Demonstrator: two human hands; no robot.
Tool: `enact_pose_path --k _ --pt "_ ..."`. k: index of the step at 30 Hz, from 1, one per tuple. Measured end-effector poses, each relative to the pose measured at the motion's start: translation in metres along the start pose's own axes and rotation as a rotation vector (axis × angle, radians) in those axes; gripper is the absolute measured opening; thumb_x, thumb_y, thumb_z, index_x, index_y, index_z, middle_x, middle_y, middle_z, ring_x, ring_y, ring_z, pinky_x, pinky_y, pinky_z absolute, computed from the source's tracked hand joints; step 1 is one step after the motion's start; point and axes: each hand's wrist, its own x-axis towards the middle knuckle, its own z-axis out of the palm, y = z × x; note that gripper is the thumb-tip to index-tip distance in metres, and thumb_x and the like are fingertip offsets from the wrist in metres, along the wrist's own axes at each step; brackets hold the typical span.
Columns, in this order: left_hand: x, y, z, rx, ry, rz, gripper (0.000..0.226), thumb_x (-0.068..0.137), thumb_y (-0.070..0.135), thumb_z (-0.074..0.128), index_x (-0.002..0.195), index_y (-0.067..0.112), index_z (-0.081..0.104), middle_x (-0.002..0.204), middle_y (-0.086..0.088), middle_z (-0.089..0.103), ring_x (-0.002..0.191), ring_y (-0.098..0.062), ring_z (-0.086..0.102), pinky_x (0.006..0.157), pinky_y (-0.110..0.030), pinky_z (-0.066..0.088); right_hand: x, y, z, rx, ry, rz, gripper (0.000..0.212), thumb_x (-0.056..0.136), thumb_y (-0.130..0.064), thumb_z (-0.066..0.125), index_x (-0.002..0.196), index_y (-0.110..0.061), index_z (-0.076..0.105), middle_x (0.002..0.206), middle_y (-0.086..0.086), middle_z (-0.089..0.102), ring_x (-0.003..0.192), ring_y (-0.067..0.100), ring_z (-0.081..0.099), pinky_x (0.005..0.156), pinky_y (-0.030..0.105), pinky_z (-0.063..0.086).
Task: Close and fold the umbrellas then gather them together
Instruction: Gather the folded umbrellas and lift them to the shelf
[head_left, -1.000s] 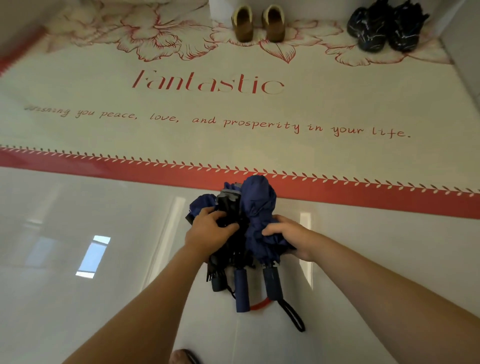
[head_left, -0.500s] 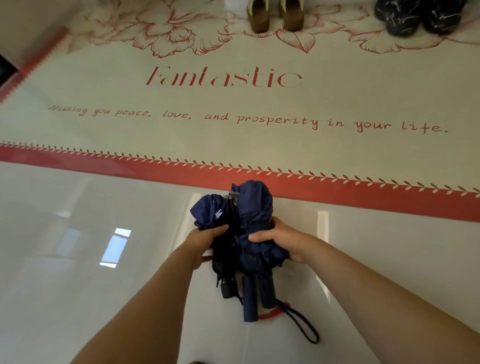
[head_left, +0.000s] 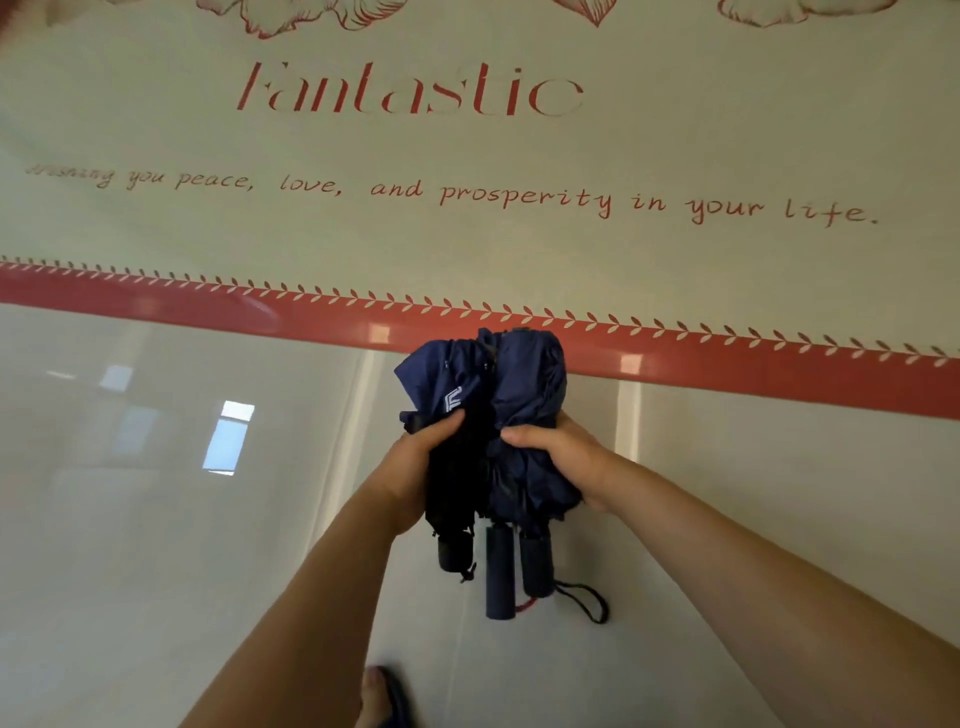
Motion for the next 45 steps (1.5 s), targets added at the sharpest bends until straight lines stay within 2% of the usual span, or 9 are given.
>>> enact_pose_path --k 3,6,9,13,19,25,30,37,45 --pt "-0.04 0.024 0.037 0.005 -0.021 0.042 0.041 0.092 0.026 0.062 0.132 0.017 0.06 0.123 -0.009 0.07 0.112 -0.027 0.068 0.092 -0.038 0.053 -0.043 -0.029 0.004 0.076 0.076 -0.012 0.087 0.056 -0.04 0.074 0.136 -0.014 0.053 0.123 0.014 0.069 0.112 0.033 0.067 0.104 0.049 0.05" --pt "-0.091 0.057 0.074 0.065 -0.072 0.135 0.042 0.089 0.02 0.064 0.131 0.015 0.059 0.123 -0.01 0.07 0.113 -0.026 0.067 0.092 -0.035 0.056 -0.102 -0.078 0.009 0.044 0.086 -0.02 0.081 0.06 -0.05 0.066 0.136 -0.026 0.05 0.121 0.005 0.07 0.111 0.026 0.067 0.105 0.05 0.049" --pt "-0.148 0.101 0.116 0.111 -0.104 0.193 0.042 0.087 0.012 0.068 0.129 0.013 0.061 0.122 -0.01 0.07 0.114 -0.026 0.067 0.094 -0.037 0.055 -0.17 -0.141 0.015 0.024 0.134 -0.069 0.078 0.065 -0.048 0.068 0.137 -0.03 0.043 0.123 -0.001 0.066 0.112 0.019 0.066 0.103 0.044 0.05" --pt "-0.235 0.171 0.181 0.152 -0.132 0.223 0.043 0.086 0.011 0.072 0.128 0.015 0.063 0.121 -0.007 0.071 0.111 -0.024 0.068 0.095 -0.04 0.054 -0.268 -0.237 0.016 0.001 0.191 -0.133 0.058 0.092 -0.033 0.067 0.139 -0.028 0.032 0.128 -0.006 0.058 0.11 0.009 0.062 0.088 0.026 0.052" --pt "-0.364 0.279 0.297 0.2 -0.167 0.31 0.052 0.079 0.022 0.081 0.128 0.023 0.062 0.117 -0.001 0.073 0.106 -0.021 0.071 0.092 -0.042 0.056 -0.422 -0.38 0.001 -0.027 0.364 -0.219 0.053 0.095 -0.038 0.066 0.14 -0.033 0.04 0.125 -0.007 0.061 0.101 0.008 0.065 0.082 0.026 0.054" --pt "-0.462 0.366 0.428 0.324 -0.283 0.433 0.05 0.079 0.021 0.082 0.126 0.024 0.064 0.116 0.002 0.073 0.105 -0.018 0.071 0.09 -0.039 0.057 -0.554 -0.49 -0.039 0.041 0.49 -0.353 0.062 0.095 -0.039 0.067 0.148 -0.024 0.038 0.137 0.001 0.058 0.119 0.023 0.062 0.105 0.041 0.05" --pt "-0.521 0.401 0.55 0.461 -0.388 0.527 0.052 0.079 0.019 0.082 0.127 0.023 0.063 0.115 0.003 0.073 0.101 -0.015 0.072 0.084 -0.033 0.059 -0.652 -0.538 -0.102 0.175 0.57 -0.434 0.062 0.094 -0.041 0.067 0.146 -0.025 0.037 0.137 0.004 0.059 0.116 0.025 0.064 0.105 0.045 0.051" --pt "-0.58 0.399 0.712 0.578 -0.526 0.599 0.065 0.074 0.028 0.087 0.132 0.024 0.058 0.12 0.004 0.071 0.104 -0.014 0.071 0.09 -0.037 0.058 -0.784 -0.568 -0.203 0.171 0.706 -0.542 0.07 0.096 -0.045 0.061 0.154 -0.024 0.029 0.144 0.003 0.054 0.122 0.025 0.061 0.108 0.045 0.048" --pt "-0.615 0.403 0.846 0.71 -0.682 0.674 0.061 0.074 0.028 0.086 0.129 0.027 0.06 0.116 0.005 0.071 0.103 -0.013 0.07 0.088 -0.032 0.058 -0.865 -0.591 -0.285 0.341 0.822 -0.624 0.063 0.099 -0.041 0.058 0.152 -0.019 0.032 0.14 0.006 0.058 0.119 0.025 0.063 0.107 0.044 0.049"
